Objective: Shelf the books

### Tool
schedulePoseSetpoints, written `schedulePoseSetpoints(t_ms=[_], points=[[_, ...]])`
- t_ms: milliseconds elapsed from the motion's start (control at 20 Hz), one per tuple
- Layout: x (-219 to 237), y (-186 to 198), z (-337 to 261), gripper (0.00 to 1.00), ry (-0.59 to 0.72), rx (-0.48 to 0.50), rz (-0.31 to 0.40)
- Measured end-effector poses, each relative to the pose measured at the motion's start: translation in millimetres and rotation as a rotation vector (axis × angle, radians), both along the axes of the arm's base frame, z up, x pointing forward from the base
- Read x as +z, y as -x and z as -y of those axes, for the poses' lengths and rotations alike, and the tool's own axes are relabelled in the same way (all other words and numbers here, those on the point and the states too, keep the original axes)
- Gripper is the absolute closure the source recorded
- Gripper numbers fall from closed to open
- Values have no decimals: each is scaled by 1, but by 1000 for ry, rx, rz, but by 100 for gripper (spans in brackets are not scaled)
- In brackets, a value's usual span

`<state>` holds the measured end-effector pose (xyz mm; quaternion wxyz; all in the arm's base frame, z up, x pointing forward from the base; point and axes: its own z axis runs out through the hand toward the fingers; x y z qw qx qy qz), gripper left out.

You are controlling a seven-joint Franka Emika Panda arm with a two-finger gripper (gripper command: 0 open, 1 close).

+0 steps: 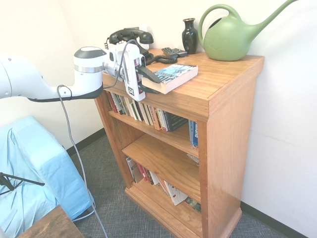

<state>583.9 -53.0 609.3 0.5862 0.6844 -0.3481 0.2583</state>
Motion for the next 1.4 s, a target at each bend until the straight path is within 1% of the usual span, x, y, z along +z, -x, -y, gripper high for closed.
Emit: schedulePoseSetpoints(t_ms=[500, 700, 850, 1100, 1400], points=[[-1, 0, 10, 100, -2, -3, -8], [7, 7, 7, 100, -26, 7, 13], [23, 32, -2, 100, -66, 20, 45], [42, 92, -9, 100, -174, 61, 134], [33, 171, -32, 100, -322, 134, 252]])
